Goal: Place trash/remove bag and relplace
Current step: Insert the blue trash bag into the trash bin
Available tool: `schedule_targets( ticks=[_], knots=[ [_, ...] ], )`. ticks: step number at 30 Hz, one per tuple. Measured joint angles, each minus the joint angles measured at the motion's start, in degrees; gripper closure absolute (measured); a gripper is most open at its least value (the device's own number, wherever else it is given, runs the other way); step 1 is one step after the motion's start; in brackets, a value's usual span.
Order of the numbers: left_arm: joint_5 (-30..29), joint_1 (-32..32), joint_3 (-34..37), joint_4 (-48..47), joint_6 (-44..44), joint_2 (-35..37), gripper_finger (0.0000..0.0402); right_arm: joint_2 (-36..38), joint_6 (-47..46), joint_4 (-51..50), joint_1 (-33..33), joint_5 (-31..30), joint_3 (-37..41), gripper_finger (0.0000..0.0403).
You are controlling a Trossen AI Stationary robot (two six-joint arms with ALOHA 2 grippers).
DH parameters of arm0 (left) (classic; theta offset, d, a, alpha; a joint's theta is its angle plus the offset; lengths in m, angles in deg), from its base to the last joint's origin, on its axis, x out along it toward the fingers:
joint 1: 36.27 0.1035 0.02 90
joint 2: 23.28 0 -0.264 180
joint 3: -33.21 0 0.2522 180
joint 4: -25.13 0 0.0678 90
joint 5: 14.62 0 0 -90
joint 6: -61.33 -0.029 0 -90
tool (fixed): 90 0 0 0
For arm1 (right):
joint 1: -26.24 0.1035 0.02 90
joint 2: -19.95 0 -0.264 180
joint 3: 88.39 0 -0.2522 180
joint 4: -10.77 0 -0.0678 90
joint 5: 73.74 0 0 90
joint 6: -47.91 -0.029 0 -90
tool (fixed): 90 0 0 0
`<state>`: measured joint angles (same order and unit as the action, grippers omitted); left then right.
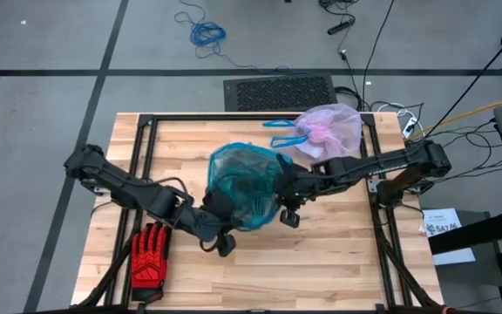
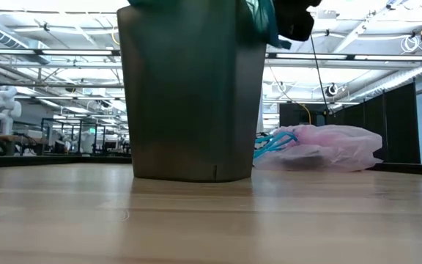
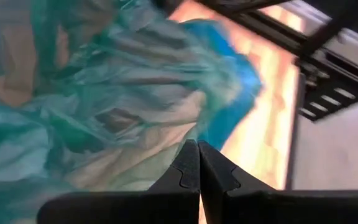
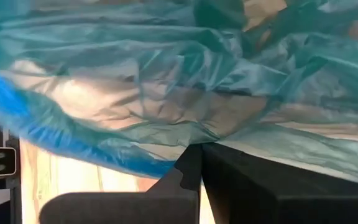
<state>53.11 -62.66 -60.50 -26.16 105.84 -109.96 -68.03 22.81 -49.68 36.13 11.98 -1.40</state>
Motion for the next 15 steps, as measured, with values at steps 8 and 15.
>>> schedule_targets(
  ticks=[8,15],
  knots=[
    [-6.35,-0.42,0.0,-1.19,9.08,-5.47,0.0402,0.0,-0.47,-0.01,1.25,-3.75,2.18,0.0403],
    [-9.83,-0.63,0.0,-2.75,12.2,-6.48,0.0402,0.02,-2.56,-0.88,1.22,-6.93,5.27,0.0403]
  ],
)
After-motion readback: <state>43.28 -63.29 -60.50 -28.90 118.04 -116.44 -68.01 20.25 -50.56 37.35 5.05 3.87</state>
